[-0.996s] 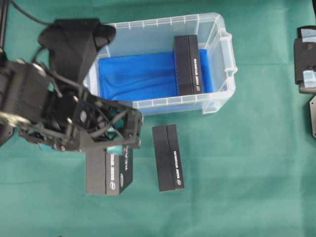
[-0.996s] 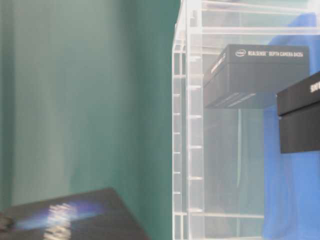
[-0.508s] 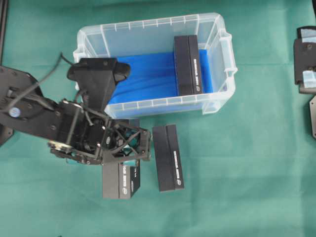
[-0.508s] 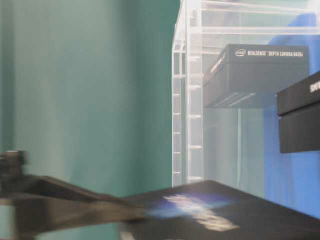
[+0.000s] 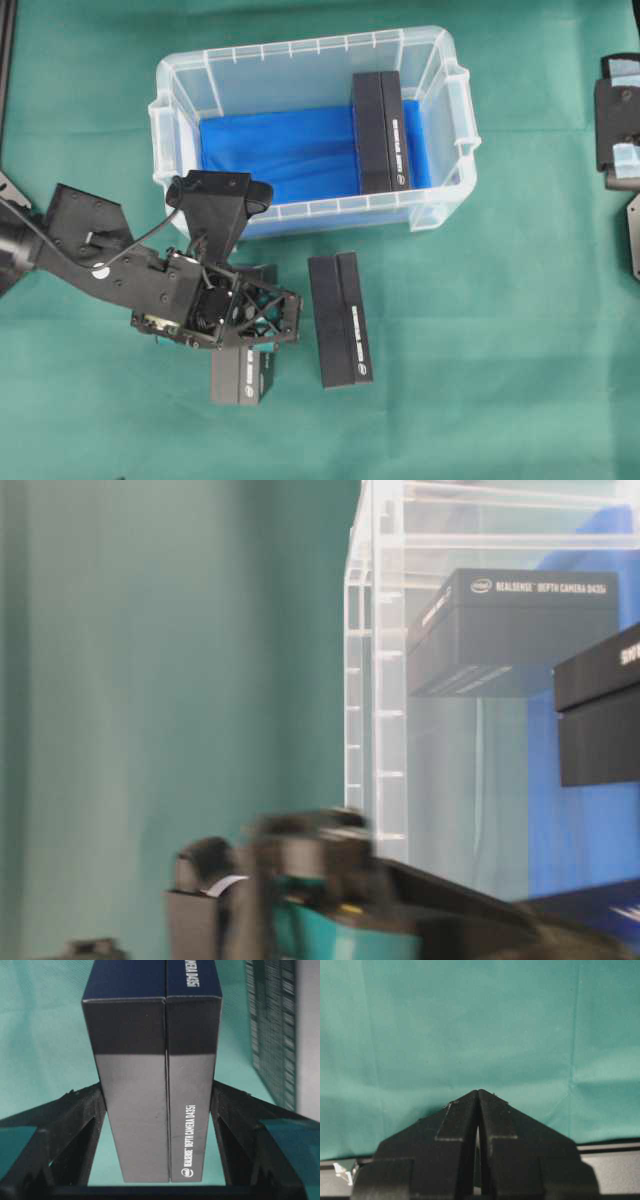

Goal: Take the box out of the case with the left arm.
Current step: 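Lower the box onto the table and open the left gripper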

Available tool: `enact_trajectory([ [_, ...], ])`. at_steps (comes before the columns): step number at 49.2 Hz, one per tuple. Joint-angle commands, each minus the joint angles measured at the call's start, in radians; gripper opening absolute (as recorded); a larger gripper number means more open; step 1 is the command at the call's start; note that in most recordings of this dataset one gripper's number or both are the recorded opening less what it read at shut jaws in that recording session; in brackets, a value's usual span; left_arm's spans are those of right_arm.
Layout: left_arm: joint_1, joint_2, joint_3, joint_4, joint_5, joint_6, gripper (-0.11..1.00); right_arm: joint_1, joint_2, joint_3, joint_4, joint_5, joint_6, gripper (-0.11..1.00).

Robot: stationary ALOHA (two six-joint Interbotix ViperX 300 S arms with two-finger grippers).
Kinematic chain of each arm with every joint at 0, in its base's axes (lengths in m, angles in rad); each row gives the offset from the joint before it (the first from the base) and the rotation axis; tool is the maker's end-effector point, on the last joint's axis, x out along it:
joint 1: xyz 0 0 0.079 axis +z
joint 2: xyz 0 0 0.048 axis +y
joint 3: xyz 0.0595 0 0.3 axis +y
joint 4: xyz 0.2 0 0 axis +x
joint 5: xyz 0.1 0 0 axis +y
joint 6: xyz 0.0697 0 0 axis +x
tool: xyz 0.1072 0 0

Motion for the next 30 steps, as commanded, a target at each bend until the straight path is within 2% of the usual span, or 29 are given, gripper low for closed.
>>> enact_trajectory([
  [1, -0.002, -0.023, -0.005, -0.002, -0.014, 0.0, 0.6, 0.0, -0.003, -0.009, 0.0, -0.003, 0.002, 0.0],
  [21, -0.003, -0.026, 0.0, -0.02, -0.06, 0.006, 0.6, 0.0, -0.003, -0.009, 0.0, -0.003, 0.002, 0.0],
  [30, -0.006, -0.026, 0.0, -0.015, -0.075, 0.034, 0.63, -0.002, -0.003, -0.009, 0.0, -0.002, 0.002, 0.0],
])
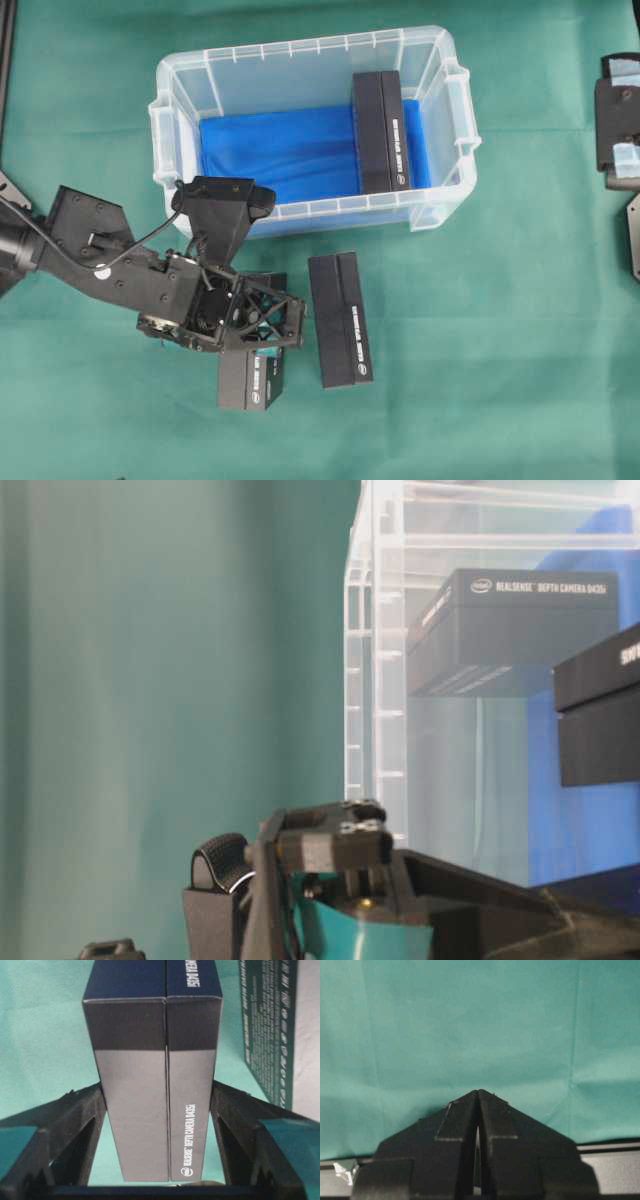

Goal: Take the box out of the case with the left arm.
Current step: 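Lower the box onto the table and open the left gripper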

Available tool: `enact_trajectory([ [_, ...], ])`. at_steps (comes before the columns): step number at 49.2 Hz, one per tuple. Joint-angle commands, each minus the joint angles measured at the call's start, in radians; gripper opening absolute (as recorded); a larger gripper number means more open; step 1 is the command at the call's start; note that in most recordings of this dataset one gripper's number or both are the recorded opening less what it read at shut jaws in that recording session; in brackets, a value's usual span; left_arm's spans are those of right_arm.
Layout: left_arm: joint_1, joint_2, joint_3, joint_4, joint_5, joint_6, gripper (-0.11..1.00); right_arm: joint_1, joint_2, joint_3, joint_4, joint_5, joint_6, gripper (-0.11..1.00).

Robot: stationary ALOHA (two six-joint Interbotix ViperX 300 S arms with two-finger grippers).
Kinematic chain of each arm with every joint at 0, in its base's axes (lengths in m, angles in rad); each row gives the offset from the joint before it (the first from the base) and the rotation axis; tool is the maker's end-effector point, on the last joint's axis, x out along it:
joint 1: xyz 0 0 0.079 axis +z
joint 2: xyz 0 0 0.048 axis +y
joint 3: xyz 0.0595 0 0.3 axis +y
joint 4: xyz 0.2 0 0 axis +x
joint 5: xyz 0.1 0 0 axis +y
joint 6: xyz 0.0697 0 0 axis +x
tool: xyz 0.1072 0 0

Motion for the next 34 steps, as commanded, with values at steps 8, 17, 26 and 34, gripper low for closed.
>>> enact_trajectory([
  [8, -0.012, -0.029, -0.014, 0.003, 0.002, 0.008, 0.97, 0.0, -0.003, -0.009, -0.002, -0.003, 0.002, 0.0],
  [17, -0.012, -0.041, -0.021, 0.003, 0.002, 0.008, 0.97, 0.0, -0.003, -0.011, -0.002, -0.003, 0.002, 0.0],
  [26, -0.009, -0.066, -0.035, 0.003, 0.005, 0.009, 0.97, 0.0, -0.003, -0.009, -0.002, -0.003, 0.002, 0.0],
  [34, -0.003, -0.121, -0.077, 0.009, 0.063, 0.012, 0.97, 0.0, -0.003, -0.011, 0.0, -0.003, 0.002, 0.0],
])
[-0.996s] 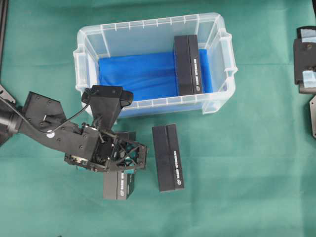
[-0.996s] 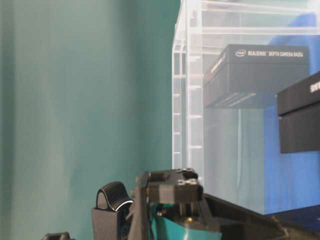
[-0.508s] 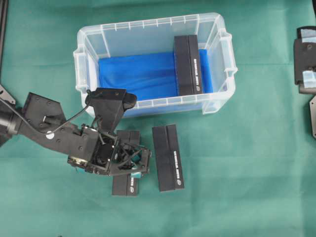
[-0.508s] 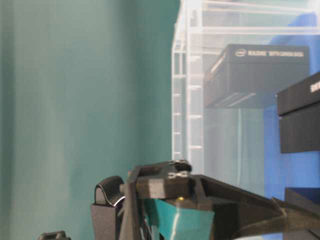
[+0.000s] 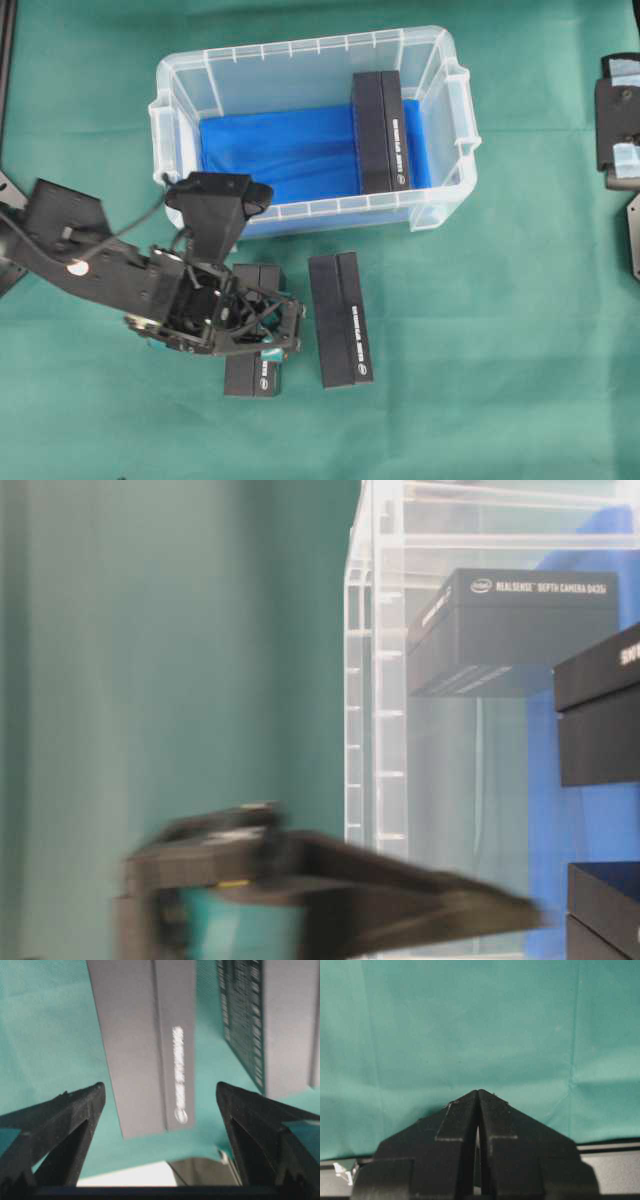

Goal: Take the box out of the case with the left arm.
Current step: 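Lower the box onto the table and open the left gripper, then withdraw the left gripper to the left side of the case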

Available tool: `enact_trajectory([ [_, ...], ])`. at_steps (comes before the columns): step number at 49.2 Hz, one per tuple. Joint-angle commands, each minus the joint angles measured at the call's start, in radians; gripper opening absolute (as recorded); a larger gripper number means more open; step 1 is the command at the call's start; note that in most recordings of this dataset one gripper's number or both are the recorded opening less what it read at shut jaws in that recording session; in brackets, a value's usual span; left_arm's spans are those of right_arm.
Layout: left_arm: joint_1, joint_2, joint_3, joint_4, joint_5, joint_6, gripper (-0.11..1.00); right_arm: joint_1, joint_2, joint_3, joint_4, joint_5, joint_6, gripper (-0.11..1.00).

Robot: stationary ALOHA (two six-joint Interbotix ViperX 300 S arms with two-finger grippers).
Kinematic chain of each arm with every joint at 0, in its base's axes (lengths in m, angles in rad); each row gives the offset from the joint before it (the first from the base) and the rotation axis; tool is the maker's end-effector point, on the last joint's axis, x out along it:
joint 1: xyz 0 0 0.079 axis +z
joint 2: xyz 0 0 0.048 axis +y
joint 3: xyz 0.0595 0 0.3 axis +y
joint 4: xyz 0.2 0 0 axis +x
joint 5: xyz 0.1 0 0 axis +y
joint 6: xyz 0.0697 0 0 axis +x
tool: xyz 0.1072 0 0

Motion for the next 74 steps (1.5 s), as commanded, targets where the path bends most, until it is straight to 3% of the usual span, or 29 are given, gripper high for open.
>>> enact_trajectory([
  [1, 0.006, -0.063, -0.051, 0.006, 0.041, 0.002, 0.97, -0.002, -0.003, -0.011, 0.002, -0.003, 0.002, 0.0],
  [16, 0.012, -0.114, -0.204, 0.018, 0.253, 0.009, 0.97, 0.0, -0.003, -0.009, 0.002, -0.003, 0.002, 0.0],
  [24, 0.014, -0.118, -0.198, 0.025, 0.27, 0.055, 0.97, -0.002, -0.003, -0.009, 0.002, -0.003, 0.002, 0.0],
  [37, -0.021, -0.239, -0.069, 0.023, 0.305, 0.057, 0.97, 0.0, -0.003, -0.009, 0.0, -0.002, 0.002, 0.0],
  [57, -0.08, -0.522, 0.187, 0.018, 0.307, -0.011, 0.97, 0.0, -0.003, -0.009, 0.0, -0.002, 0.002, 0.0],
  [65, -0.031, -0.549, 0.206, 0.025, 0.307, -0.017, 0.97, 0.0, -0.003, -0.009, 0.002, 0.0, 0.002, 0.0],
  [74, 0.078, -0.548, 0.199, 0.031, 0.322, 0.08, 0.96, -0.002, -0.003, -0.009, 0.002, 0.0, 0.002, 0.0],
])
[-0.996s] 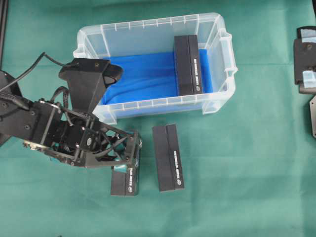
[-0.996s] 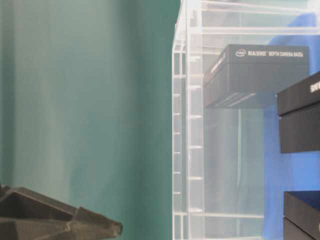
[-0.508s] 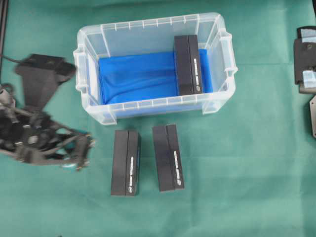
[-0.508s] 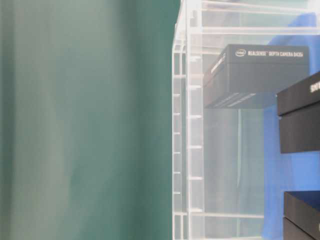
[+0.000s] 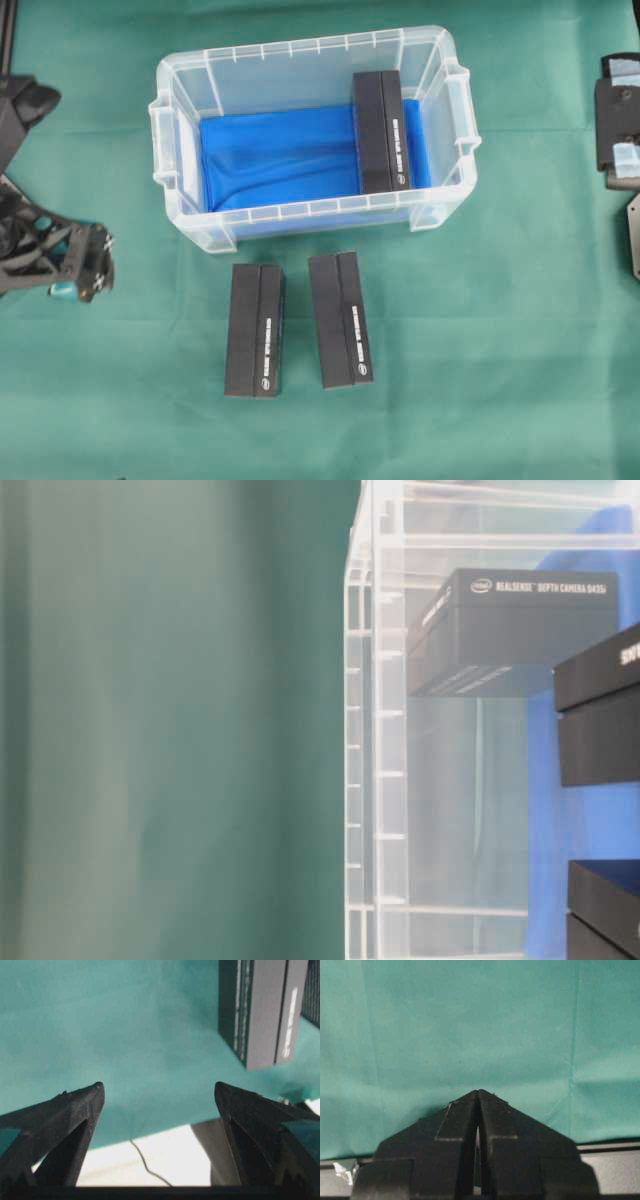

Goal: Take the box out of the case with the left arm.
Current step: 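Withdraw the left gripper to the left side of the case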

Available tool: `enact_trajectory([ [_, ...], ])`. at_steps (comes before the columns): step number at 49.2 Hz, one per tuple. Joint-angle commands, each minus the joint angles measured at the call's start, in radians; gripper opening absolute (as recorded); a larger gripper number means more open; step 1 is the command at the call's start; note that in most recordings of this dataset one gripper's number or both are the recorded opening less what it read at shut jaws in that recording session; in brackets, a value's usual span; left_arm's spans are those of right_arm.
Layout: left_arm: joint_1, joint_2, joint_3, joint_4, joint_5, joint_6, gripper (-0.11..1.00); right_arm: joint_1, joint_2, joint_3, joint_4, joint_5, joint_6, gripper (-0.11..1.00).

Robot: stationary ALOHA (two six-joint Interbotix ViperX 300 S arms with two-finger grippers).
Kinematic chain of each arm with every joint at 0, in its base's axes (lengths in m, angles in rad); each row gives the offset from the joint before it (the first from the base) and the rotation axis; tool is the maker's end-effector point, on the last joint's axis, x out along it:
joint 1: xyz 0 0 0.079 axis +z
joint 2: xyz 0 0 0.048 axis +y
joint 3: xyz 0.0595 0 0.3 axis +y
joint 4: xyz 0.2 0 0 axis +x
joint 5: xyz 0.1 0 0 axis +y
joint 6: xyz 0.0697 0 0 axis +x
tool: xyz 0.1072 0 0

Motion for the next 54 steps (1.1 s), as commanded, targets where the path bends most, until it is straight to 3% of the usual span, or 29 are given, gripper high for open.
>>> enact_trajectory([
  [1, 0.064, -0.008, -0.015, 0.006, 0.014, 0.049, 0.96, 0.0, -0.003, -0.009, 0.002, -0.002, 0.002, 0.0],
  [19, 0.399, -0.021, -0.018, 0.003, 0.04, 0.368, 0.95, 0.0, -0.003, -0.008, 0.0, -0.002, 0.002, 0.0],
  [28, 0.522, -0.02, -0.021, 0.0, 0.075, 0.472, 0.95, -0.002, -0.003, -0.008, 0.0, -0.002, 0.002, 0.0],
  [36, 0.558, -0.015, -0.026, -0.003, 0.089, 0.526, 0.95, 0.0, -0.002, -0.008, 0.0, -0.003, 0.002, 0.0],
  [54, 0.555, 0.009, -0.044, -0.011, 0.089, 0.529, 0.95, 0.0, -0.002, -0.009, 0.0, -0.003, 0.0, 0.0],
])
